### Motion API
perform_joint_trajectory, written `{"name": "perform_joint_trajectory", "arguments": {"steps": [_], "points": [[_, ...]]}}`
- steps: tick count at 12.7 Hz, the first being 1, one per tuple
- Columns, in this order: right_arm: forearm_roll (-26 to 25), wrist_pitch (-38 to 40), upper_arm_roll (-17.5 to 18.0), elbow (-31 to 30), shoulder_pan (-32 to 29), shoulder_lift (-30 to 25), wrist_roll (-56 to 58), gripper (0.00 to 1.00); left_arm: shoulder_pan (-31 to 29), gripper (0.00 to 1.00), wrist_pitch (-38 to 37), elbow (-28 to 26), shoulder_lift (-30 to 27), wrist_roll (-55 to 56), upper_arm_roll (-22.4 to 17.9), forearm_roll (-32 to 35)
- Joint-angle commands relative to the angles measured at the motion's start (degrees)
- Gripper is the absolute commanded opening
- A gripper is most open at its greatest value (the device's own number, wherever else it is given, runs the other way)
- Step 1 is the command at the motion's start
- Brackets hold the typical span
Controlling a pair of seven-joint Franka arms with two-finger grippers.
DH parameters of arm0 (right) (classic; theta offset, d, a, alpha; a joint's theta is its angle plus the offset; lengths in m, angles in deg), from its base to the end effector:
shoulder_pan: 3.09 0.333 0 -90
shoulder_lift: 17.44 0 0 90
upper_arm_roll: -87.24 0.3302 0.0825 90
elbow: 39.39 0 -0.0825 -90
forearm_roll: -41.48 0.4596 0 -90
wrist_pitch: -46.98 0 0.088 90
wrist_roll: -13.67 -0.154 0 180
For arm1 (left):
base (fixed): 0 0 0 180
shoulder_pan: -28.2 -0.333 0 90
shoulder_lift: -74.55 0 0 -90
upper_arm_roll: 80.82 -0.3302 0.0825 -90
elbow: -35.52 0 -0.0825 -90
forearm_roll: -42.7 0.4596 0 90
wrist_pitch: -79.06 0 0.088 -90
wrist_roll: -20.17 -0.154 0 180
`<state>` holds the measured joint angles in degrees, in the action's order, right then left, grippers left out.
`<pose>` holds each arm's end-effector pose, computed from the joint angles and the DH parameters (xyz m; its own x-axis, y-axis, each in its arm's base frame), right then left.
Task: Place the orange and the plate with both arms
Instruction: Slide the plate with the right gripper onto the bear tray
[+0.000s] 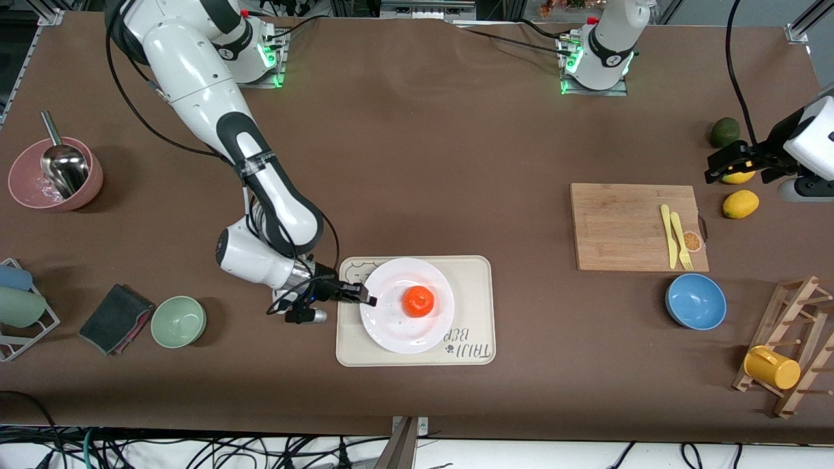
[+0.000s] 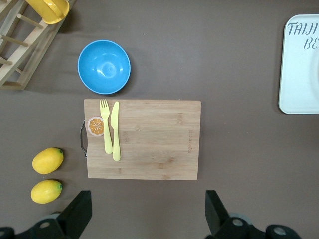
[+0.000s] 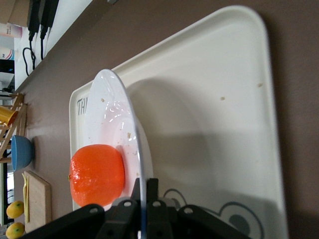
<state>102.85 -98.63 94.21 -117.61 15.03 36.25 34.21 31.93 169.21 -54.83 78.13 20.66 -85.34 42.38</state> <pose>0.7638 0.3512 0.0986 0.9811 -0.1633 0.1038 -0.0426 -0.7054 -0.7075 0.6447 0.0069 0.5489 0.9976 0.0225 -0.0657 0.0225 -0.9997 0.0001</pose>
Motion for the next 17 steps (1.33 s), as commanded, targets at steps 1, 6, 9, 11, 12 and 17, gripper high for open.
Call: {"name": "perform_joint_trajectory", "arguments": {"steps": [1, 6, 9, 11, 12, 17], "points": [[-1.2, 0.5, -1.3, 1.6, 0.1, 0.3, -1.7, 0.00, 0.7, 1.00, 0.5, -0.2, -0.5, -1.2, -0.7, -0.5], [-1.1, 0.6, -1.3, -1.7, -0.5, -0.4, -1.6, 1.00, 0.7, 1.00, 0.9, 0.6, -0.5, -1.2, -0.7, -0.9], [-3.5, 0.8, -2.2, -4.6, -0.6, -3.2, -1.6, 1.00, 1.0, 1.00, 1.3, 0.7, -0.2, -1.1, -0.6, -0.9], [-10.9, 1.1, -2.9, -6.7, -0.5, -5.9, -1.6, 1.00, 1.0, 1.00, 2.0, 0.6, -0.2, -1.2, -0.6, -1.0], [-15.6, 2.1, -3.1, -7.1, -0.5, -7.5, -1.7, 1.00, 0.8, 1.00, 2.0, 0.6, -0.2, -1.3, -0.6, -1.0], [-41.3, 17.4, -10.7, -7.2, -0.1, -15.8, -1.8, 1.00, 0.8, 1.00, 2.0, 1.2, 0.7, -1.3, -0.6, -1.1]]}}
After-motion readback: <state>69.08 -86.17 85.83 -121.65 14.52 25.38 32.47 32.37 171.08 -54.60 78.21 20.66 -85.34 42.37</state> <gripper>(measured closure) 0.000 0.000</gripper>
